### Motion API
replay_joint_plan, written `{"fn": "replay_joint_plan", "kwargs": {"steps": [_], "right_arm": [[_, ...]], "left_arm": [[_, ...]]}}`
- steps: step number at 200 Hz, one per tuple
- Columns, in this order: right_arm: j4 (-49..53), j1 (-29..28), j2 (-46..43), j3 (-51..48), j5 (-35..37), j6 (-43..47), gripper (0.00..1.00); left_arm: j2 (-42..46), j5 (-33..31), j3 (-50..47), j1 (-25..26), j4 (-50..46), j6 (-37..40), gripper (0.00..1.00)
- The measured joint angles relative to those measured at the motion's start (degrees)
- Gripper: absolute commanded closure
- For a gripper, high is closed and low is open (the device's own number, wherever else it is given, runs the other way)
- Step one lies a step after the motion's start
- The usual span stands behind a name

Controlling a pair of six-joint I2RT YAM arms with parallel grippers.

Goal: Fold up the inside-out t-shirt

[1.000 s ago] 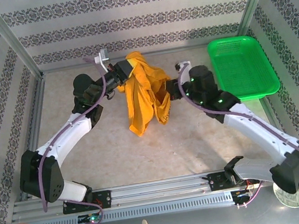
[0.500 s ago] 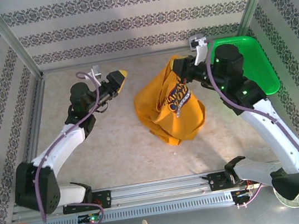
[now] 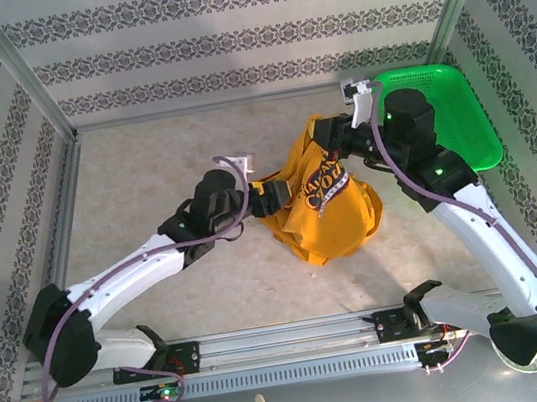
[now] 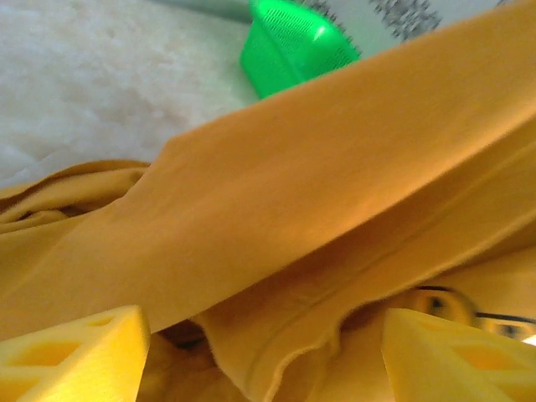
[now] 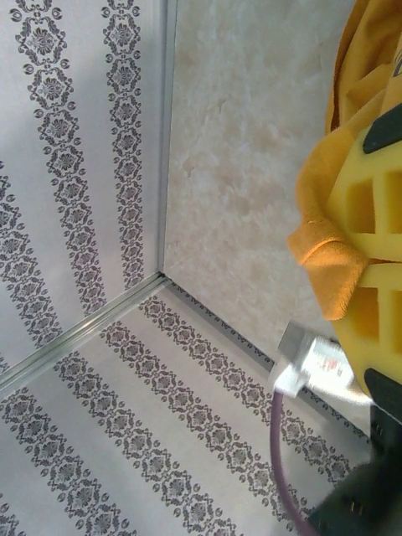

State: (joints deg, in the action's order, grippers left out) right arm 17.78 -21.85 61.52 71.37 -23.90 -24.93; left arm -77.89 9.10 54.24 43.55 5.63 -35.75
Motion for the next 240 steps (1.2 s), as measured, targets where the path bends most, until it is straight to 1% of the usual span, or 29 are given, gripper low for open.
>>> {"fn": "replay_joint_plan", "kwargs": {"steps": [29,37,48,52,64,68,89,98,106,116,122,133,140,149,160,170,179,189,203,216,229,240], "right_arm": [[-0.09,0.0,-0.52,-0.57,-0.07,-0.63,1.0],[0.0,0.0,-0.63,-0.66,-0.15,-0.72,1.0],[-0.07,0.0,-0.68,-0.66,-0.22,-0.83,1.0],[-0.09,0.0,-0.68,-0.66,-0.24,-0.85,1.0],[-0.17,0.02,-0.72,-0.66,-0.28,-0.85,1.0],[-0.2,0.17,-0.72,-0.66,-0.37,-0.85,1.0],[0.63,2.95,0.5,1.2,-1.27,-1.07,1.0],[1.84,5.55,3.04,4.79,-2.08,-1.77,1.0],[2.12,8.28,6.16,9.25,-2.86,-2.69,1.0],[1.46,11.93,10.91,15.63,-3.8,-4.55,1.0],[1.01,13.92,14.05,20.06,-4.39,-5.88,1.0],[0.11,16.15,18.6,27.15,-4.81,-8.02,1.0],[-0.48,16.79,20.28,30.38,-4.92,-8.83,1.0],[-1.33,16.81,21.16,33.46,-4.94,-9.73,1.0],[-2.67,16.22,20.33,35.01,-4.79,-10.36,1.0],[-3.91,15.5,18.21,35.26,-4.61,-10.6,1.0],[-4.09,15.32,16.04,35.45,-4.66,-10.78,1.0],[-3.89,15.32,13.7,35.74,-5.22,-10.75,1.0],[-4.72,15.32,10.43,34.03,-6.67,-11.04,1.0],[-5.9,15.32,6.47,29.05,-7.89,-12.07,1.0],[-6.36,15.37,3.32,24.26,-9.11,-13.73,1.0],[-6.86,15.37,2.27,22.34,-10.43,-15.37,1.0]], "left_arm": [[-3.61,-0.87,1.79,0.83,-0.55,1.7,0.27],[-4.24,-1.07,2.27,0.98,-0.55,1.95,0.31],[-5.16,-1.14,2.91,1.07,-0.46,2.34,0.52],[-5.53,-1.25,3.15,1.09,-0.5,2.47,0.63],[-6.75,-1.9,3.98,1.07,-0.52,2.82,0.88],[-7.06,-2.14,4.22,1.07,-0.55,2.95,1.0],[-8.94,-2.71,9.05,-0.48,-3.89,4.37,1.0],[-10.16,-1.68,14.01,-2.97,-6.88,4.72,1.0],[-11.67,-0.96,20.31,-5.97,-9.99,4.92,1.0],[-14.64,-0.09,31.28,-10.58,-13.53,4.92,1.0],[-17.05,0.55,39.65,-13.6,-15.41,4.94,1.0],[-20.81,1.14,53.77,-17.68,-18.88,5.11,1.0],[-23.63,1.27,64.65,-19.82,-21.59,5.49,1.0],[-26.84,1.66,77.35,-20.9,-24.85,5.88,1.0],[-29.94,2.54,91.65,-20.63,-28.61,6.25,1.0],[-29.88,3.65,98.16,-19.8,-30.62,6.49,1.0],[-27.43,5.03,98.53,-18.93,-31.61,6.67,1.0],[-23.06,6.54,94.14,-18.38,-32.06,6.6,1.0],[-16.0,8.44,82.82,-18.45,-31.58,5.75,1.0],[-10.25,10.12,70.58,-18.53,-29.11,3.76,1.0],[-5.99,11.58,59.06,-18.53,-25.59,0.85,1.0],[-3.63,12.13,51.98,-18.56,-23.23,-1.55,1.0]]}}
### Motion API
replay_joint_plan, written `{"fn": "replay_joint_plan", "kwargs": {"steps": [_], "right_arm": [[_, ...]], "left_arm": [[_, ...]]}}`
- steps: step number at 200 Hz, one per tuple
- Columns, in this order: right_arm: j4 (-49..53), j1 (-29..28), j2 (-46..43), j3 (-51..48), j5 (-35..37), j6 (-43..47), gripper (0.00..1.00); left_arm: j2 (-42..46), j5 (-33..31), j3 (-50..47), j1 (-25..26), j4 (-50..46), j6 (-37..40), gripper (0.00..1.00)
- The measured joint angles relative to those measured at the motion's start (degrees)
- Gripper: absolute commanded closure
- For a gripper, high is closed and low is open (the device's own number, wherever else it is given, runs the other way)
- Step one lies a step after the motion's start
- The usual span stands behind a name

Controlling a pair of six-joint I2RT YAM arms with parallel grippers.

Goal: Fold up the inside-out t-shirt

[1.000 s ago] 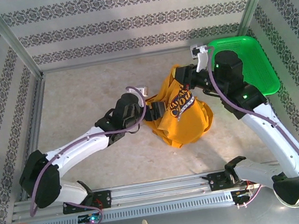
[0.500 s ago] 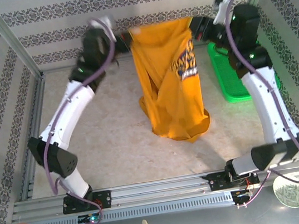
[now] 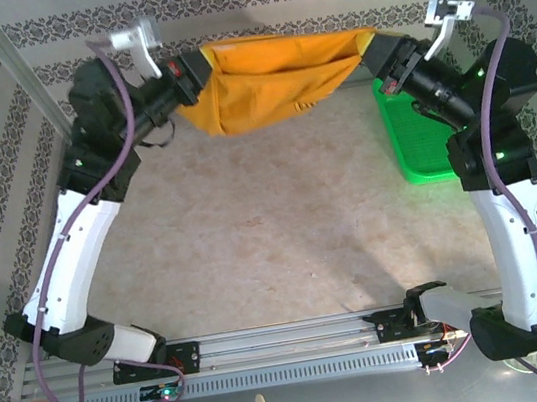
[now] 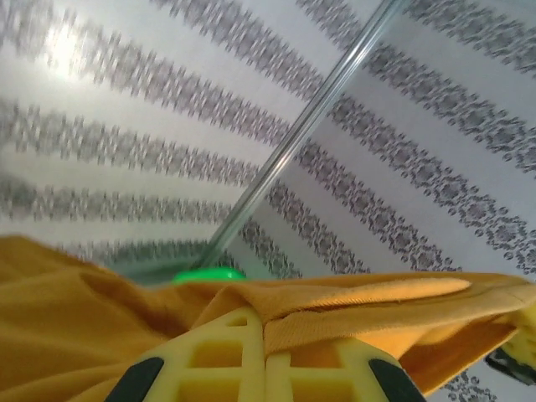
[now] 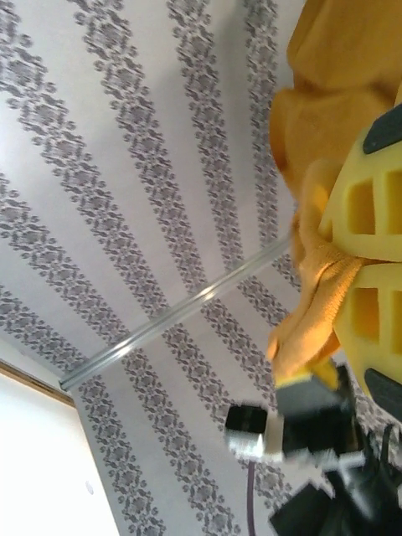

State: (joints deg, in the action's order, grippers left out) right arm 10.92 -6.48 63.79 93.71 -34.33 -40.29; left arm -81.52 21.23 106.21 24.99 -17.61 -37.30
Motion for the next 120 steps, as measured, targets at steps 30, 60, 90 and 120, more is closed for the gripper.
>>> {"fn": "replay_joint_plan", "kwargs": {"steps": [30,60,90,120], "right_arm": [[-3.34,0.0,-0.15,0.17,-2.91,-4.7,1.0],[-6.1,-0.07,1.62,4.44,-4.24,-7.58,1.0],[-5.53,-0.79,7.28,5.86,-4.33,-8.11,1.0],[-3.98,-1.6,19.21,6.29,-3.15,-8.9,1.0]], "left_arm": [[2.84,0.2,-3.76,0.0,3.08,-3.06,1.0],[3.13,-0.83,5.01,-1.51,2.89,-3.06,1.0],[-3.32,1.16,15.1,-7.43,-0.57,-4.52,1.0],[-16.92,2.99,21.81,-13.57,-5.01,-7.3,1.0]]}}
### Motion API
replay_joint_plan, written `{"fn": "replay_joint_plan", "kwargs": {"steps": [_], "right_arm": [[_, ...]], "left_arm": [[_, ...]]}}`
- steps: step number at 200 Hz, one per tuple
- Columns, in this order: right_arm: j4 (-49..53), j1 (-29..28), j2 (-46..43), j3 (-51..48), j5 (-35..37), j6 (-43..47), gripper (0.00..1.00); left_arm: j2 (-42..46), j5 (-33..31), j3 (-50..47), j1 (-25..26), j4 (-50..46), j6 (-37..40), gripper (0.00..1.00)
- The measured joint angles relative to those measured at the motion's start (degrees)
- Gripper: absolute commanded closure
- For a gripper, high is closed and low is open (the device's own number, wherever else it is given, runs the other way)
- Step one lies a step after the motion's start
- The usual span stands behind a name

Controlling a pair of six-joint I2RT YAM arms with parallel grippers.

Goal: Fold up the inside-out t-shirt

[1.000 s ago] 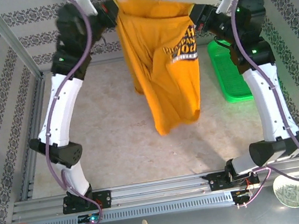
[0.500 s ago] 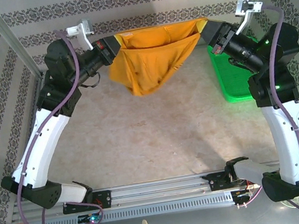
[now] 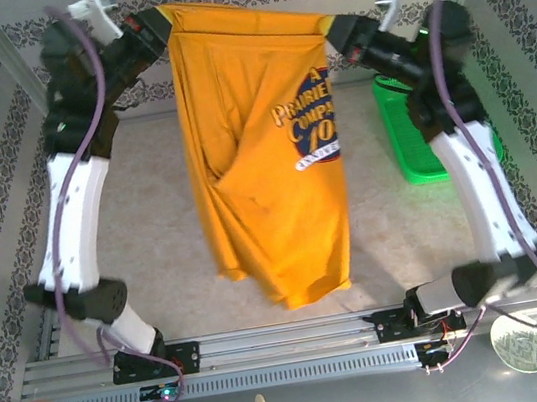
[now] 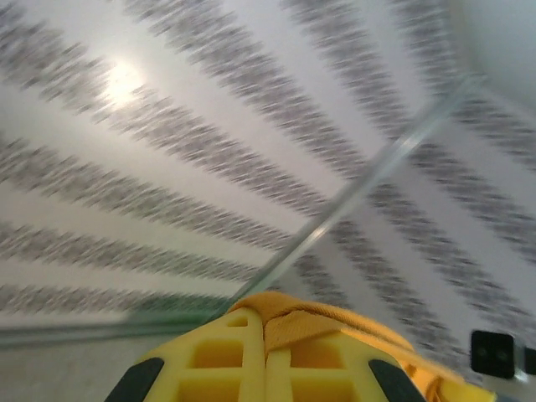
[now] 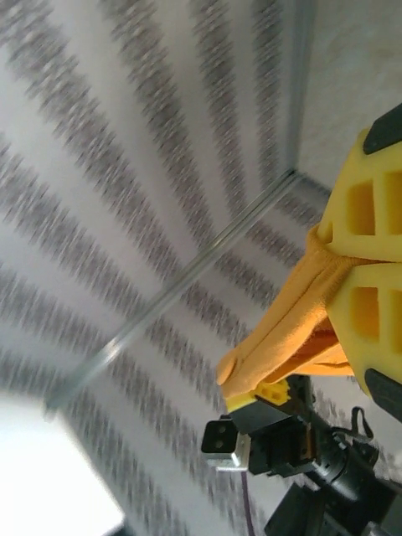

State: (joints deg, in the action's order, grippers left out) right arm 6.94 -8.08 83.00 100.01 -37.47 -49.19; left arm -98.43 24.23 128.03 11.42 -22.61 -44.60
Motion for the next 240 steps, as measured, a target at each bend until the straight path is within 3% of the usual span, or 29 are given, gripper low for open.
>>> {"fn": "replay_joint_plan", "kwargs": {"steps": [26,52,77,98,118,148,170,187,210,240], "right_arm": [[2.69,-1.81,10.27,3.17,1.05,-0.2,1.0],[5.09,-4.9,16.17,13.35,1.18,0.26,1.0],[4.28,-7.93,16.09,23.8,1.05,1.92,1.0],[1.18,-10.14,10.8,23.34,1.29,4.57,1.0],[-3.41,-11.65,1.86,11.8,1.9,6.62,1.0],[-14.12,-12.48,-9.25,-17.29,3.21,5.6,1.0],[-19.78,-14.45,-9.9,-37.51,4.79,3.58,1.0],[-19.58,-17.25,-9.46,-50.6,5.84,2.25,1.0],[-19.8,-22.36,-12.96,-61.83,6.97,0.61,1.0],[-24.2,-25.53,-23.28,-68.02,8.7,-2.45,1.0]], "left_arm": [[-13.84,-0.26,8.04,-2.56,-6.82,-1.64,1.0],[-22.4,-0.24,21.44,-3.28,-11.74,-2.4,1.0],[-19.02,-0.24,25.33,-3.28,-11.23,-2.05,1.0],[-8.79,-0.17,18.84,-3.23,-8.52,-0.22,1.0],[6.99,0.24,0.46,-3.17,-1.7,1.55,1.0],[28.44,0.96,-35.87,-3.13,11.3,1.66,1.0],[35.36,0.9,-58.12,-2.75,16.74,-0.28,1.0],[35.87,-0.13,-70.95,-0.92,16.92,-1.99,1.0],[37.2,-1.64,-76.46,4.28,15.19,-2.86,1.0],[37.13,-3.08,-68.48,12.24,17.62,-2.89,1.0]]}}
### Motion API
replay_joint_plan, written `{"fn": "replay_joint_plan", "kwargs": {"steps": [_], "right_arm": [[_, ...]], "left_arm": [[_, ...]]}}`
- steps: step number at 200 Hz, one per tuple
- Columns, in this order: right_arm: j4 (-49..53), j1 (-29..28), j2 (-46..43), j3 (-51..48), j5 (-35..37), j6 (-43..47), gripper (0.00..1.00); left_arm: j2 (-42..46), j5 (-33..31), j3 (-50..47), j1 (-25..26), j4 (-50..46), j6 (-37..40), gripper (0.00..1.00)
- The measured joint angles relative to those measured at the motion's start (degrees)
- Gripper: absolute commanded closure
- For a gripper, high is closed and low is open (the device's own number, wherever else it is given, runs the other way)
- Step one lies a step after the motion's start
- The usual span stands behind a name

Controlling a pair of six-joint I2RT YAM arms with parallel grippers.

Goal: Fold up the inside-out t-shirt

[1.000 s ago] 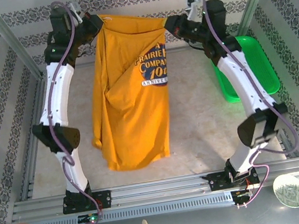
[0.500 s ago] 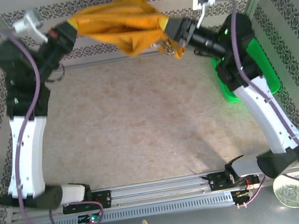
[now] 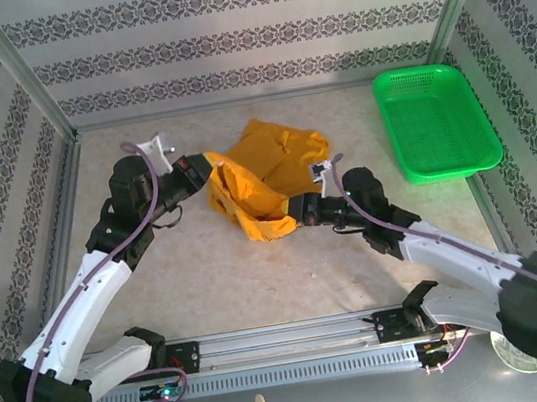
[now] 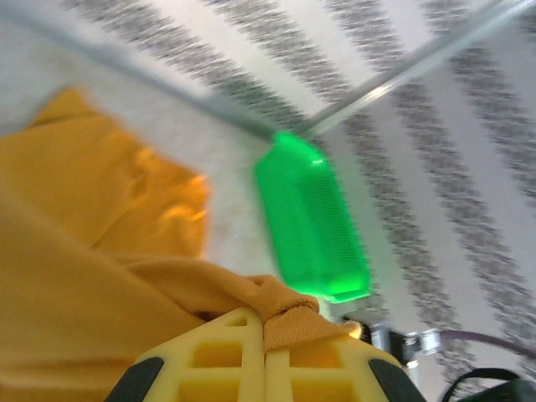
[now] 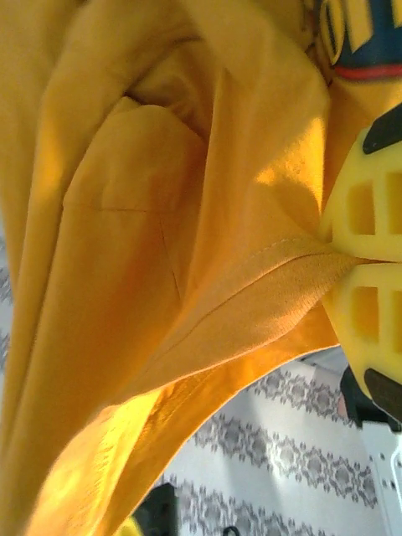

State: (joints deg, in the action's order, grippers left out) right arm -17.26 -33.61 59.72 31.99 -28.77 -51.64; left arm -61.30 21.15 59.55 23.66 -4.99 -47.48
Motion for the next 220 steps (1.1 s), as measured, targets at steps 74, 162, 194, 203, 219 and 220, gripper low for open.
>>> {"fn": "replay_joint_plan", "kwargs": {"steps": [74,162,194,203,219,220], "right_arm": [[6.58,8.26,-19.87,-8.46,10.73,-2.78,1.0],[35.36,15.85,-28.57,-8.94,22.4,0.0,0.35],[38.34,15.21,-27.23,-4.24,25.14,3.5,0.35],[38.27,14.38,-26.25,-3.3,25.62,4.42,0.36],[37.42,12.76,-22.43,-1.4,25.94,6.29,0.39],[37.35,12.7,-22.21,-1.29,25.92,6.29,0.39]], "left_arm": [[-28.65,-1.7,21.0,14.99,9.01,0.07,1.0],[-49.64,-0.76,32.72,15.17,-0.2,6.08,0.29],[-33.42,-5.31,20.7,14.8,-2.29,10.29,0.27],[-29.24,-6.78,17.2,14.71,-2.75,11.17,0.27],[-24.2,-10.08,10.93,14.69,-2.99,12.41,0.27],[-23.93,-10.38,10.43,14.69,-3.04,12.5,0.27]]}}
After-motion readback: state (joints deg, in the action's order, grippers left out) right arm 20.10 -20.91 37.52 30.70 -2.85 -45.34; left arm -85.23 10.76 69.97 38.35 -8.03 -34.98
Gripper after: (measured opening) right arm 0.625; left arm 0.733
